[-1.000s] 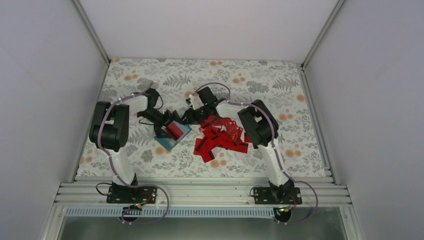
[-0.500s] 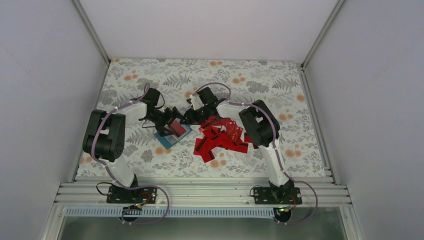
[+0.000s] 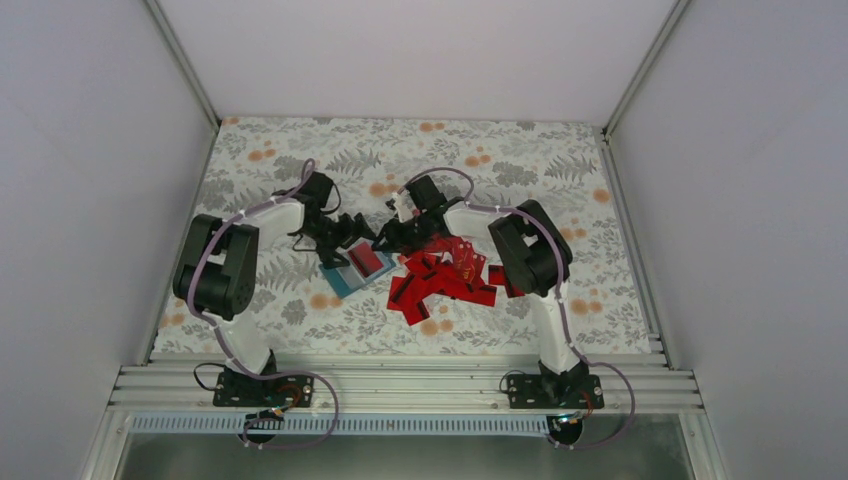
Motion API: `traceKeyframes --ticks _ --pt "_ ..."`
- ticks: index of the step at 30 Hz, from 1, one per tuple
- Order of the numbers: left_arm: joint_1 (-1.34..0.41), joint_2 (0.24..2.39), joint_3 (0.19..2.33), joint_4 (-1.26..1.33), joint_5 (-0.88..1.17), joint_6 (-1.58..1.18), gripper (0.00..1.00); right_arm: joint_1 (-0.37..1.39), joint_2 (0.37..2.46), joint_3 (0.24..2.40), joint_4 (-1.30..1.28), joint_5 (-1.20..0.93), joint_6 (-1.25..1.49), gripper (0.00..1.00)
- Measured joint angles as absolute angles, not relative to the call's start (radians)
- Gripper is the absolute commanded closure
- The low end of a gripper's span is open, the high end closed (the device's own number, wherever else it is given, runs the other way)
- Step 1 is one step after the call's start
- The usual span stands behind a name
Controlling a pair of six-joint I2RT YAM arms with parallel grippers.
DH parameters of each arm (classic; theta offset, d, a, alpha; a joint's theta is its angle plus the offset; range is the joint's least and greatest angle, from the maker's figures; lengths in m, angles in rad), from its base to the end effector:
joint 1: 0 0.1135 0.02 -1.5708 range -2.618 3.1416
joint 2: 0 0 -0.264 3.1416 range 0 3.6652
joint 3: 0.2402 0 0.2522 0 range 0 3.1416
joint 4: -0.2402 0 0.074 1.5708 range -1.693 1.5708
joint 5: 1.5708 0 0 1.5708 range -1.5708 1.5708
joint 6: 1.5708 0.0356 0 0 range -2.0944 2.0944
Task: Put the credit cards into the card holder
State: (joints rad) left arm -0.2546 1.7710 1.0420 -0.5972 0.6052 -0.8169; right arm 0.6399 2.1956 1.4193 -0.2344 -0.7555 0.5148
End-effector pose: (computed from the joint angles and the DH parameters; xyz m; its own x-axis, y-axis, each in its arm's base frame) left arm 0.3048 -0.1002 0.1536 -0.8909 -0.3876 0.2367 -0.4515 0.6992 -0.5544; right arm 0.3418 0.2849 0.1142 -0.9494 -0.2599 -0.1764 -0.2980 0.5680 0.7672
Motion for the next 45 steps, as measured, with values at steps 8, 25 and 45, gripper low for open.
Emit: traceKeyframes --ticks 8,25,45 --pt "-0.277 1.82 1.122 -0.622 0.566 -0.768 0.02 0.628 2.178 1.395 -0.234 -0.752 0.531 0.67" --pt "-0.313 1.823 1.137 -0.61 0.545 -0.857 0.0 0.618 2.156 1.391 -0.276 -0.706 0.565 0.66" --pt "-0.359 1.645 1.064 -0.61 0.402 -0.779 0.3 0.607 2.139 1.425 -0.398 -0.668 0.499 0.61"
